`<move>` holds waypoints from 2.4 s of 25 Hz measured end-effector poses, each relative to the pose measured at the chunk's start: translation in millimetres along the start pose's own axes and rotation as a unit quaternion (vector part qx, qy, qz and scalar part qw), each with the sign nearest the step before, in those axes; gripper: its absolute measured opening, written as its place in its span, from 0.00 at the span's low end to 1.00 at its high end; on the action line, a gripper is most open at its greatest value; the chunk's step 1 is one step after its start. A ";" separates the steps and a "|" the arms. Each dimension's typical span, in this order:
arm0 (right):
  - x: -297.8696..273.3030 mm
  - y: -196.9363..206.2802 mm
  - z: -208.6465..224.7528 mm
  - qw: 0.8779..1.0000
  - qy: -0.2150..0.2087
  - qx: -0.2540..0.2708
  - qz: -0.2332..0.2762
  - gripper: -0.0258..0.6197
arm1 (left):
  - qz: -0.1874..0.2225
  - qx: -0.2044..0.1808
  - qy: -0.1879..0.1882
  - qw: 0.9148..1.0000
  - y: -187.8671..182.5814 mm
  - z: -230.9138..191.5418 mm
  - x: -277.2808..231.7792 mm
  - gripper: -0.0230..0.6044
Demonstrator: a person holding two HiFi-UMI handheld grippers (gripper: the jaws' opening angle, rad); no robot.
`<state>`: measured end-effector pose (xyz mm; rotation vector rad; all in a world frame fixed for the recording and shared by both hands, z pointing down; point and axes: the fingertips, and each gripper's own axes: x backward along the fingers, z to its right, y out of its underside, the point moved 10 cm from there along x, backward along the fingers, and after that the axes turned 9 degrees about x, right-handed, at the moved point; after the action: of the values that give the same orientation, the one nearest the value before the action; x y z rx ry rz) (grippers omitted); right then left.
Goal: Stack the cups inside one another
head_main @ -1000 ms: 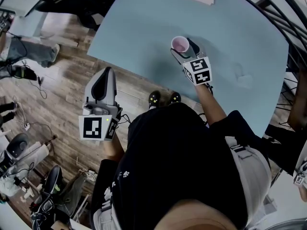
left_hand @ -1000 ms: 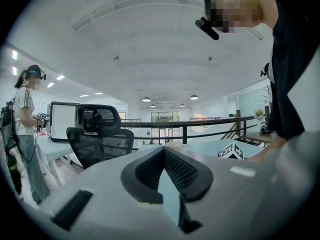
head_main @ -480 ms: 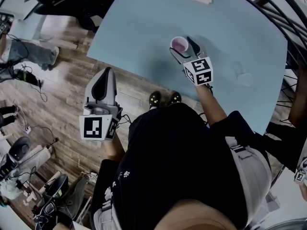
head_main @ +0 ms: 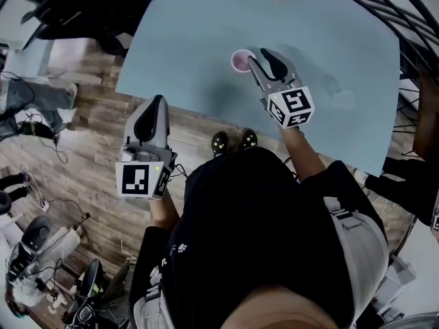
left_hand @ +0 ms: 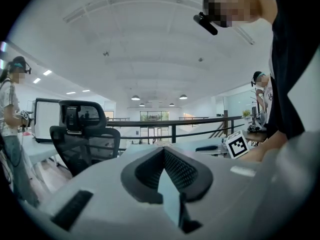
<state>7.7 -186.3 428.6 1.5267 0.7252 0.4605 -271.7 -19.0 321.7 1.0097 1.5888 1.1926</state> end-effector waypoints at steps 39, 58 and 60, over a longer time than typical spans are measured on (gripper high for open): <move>244.3 68.5 113.8 0.914 0.377 -0.060 -0.134 0.51 | -0.043 -0.026 0.241 0.969 5.1 109.4 -134.4 0.02; 228.1 117.1 147.4 0.899 0.374 -0.090 -0.208 0.62 | -0.059 -0.030 0.218 0.974 6.3 98.1 -154.9 0.02; 226.7 117.9 147.2 0.899 0.372 -0.087 -0.213 0.58 | -0.056 -0.030 0.216 0.974 6.3 96.3 -155.2 0.02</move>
<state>289.5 -135.9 499.3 0.9505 1.5312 0.7601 -135.6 -139.6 340.4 0.6365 1.9014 1.4397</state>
